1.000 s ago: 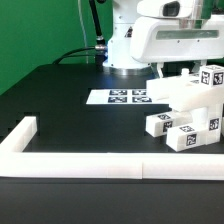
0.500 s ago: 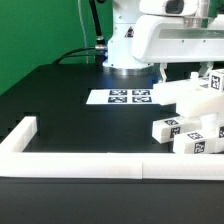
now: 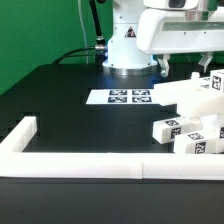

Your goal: Assemble chair

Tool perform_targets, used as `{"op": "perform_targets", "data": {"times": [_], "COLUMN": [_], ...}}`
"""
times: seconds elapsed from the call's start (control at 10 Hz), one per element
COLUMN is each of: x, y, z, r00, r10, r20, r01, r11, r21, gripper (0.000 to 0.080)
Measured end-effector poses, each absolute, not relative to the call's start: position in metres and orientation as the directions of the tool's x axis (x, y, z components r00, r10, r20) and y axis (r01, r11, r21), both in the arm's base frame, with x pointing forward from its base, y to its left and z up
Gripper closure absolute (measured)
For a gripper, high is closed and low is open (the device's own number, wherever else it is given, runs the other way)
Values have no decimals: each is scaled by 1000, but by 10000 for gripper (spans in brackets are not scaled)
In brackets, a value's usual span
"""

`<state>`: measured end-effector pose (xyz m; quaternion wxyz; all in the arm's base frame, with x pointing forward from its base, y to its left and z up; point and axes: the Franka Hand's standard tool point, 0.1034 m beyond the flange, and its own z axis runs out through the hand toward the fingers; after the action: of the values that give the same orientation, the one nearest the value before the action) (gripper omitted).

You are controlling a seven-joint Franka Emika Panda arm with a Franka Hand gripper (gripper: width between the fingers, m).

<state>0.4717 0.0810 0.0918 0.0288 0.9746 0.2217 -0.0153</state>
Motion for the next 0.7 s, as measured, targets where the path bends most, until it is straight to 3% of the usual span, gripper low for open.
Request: {"op": "perform_targets", "data": {"times": [0.4,0.7], "x": [457,458], "y": [85,86], "z": [86,87], "r00": [943,944], "r10": [328,325], "r20": [-63,-60], "r01": [328,325], "r11": [-945,-946], "r21": [-14,-12], "gripper": [150,150]}}
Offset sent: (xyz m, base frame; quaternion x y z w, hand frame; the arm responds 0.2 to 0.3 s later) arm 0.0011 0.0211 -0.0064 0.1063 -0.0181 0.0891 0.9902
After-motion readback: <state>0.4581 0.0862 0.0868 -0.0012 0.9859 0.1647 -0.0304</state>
